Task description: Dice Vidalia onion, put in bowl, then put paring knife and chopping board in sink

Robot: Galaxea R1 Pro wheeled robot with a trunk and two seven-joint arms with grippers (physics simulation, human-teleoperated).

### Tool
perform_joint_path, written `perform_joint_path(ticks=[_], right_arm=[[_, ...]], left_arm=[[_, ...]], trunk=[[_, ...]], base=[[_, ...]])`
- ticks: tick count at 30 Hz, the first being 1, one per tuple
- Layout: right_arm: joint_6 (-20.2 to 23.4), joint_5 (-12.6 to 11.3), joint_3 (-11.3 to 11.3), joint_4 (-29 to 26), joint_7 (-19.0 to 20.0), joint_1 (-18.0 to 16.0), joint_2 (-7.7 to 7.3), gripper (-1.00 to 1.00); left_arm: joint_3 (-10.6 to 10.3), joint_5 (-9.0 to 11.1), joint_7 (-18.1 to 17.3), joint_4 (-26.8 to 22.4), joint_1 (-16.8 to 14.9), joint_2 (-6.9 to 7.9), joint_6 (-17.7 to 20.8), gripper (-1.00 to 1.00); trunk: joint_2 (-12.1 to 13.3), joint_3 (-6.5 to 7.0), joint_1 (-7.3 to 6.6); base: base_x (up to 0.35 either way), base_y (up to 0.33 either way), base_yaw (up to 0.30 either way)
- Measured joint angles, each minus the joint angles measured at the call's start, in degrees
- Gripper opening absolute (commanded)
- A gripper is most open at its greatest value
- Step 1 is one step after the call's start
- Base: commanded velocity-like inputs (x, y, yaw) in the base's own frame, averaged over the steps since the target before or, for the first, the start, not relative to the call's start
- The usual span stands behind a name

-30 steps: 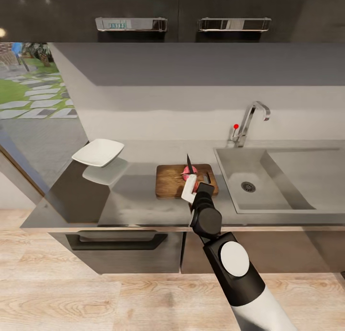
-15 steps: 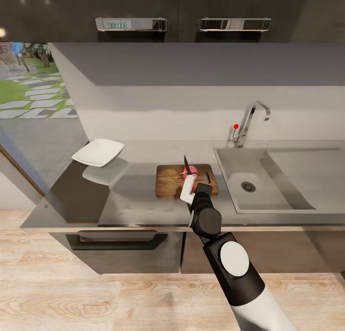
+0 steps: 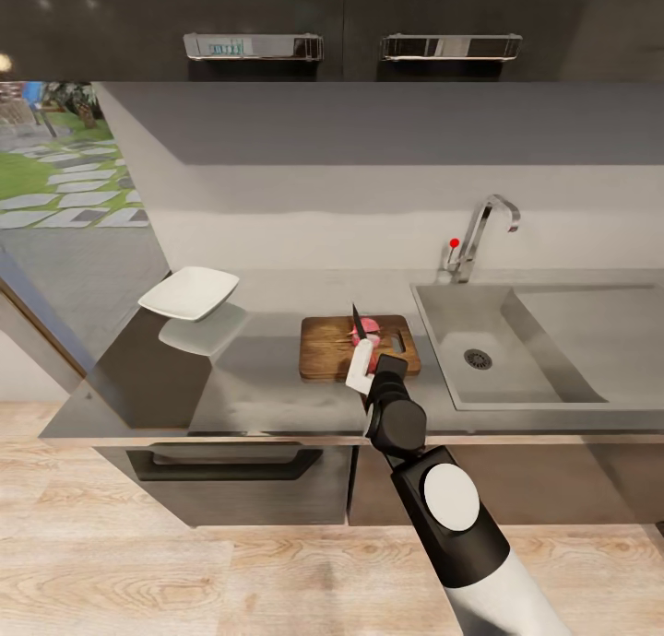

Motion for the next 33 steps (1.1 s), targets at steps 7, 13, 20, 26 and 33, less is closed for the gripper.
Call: perform_joint_path(ticks=[7,13,20,26,33], right_arm=[[0.0,-0.1,-0.1,0.0,0.0,0.0,0.00,-1.00],[0.0,-0.9,-0.3,0.0,0.0,0.0,0.00,-1.00],[0.0,-1.9,-0.7,0.0,-0.1,0.0,0.00,-1.00],[0.1,-1.9,-0.7,0.0,-0.1,0.0,0.00,-1.00],[0.1,-1.9,-0.7,-0.2,-0.1,0.0,0.00,-1.00]], left_arm=[[0.0,0.0,0.0,0.0,0.0,0.00,0.0,1.00],[0.0,0.0,0.0,0.0,0.0,0.00,0.0,1.00],[0.0,0.0,0.0,0.0,0.0,0.00,0.0,1.00],[0.0,0.0,0.0,0.0,0.0,0.00,0.0,1.00],[0.0,0.0,0.0,0.0,0.0,0.00,0.0,1.00]], trunk=[[0.0,0.00,0.00],[0.0,0.00,0.00],[0.0,0.00,0.00],[0.0,0.00,0.00],[0.0,0.00,0.00]], base=[[0.000,0.000,0.000],[0.000,0.000,0.000],[0.000,0.000,0.000],[0.000,0.000,0.000],[0.000,0.000,0.000]])
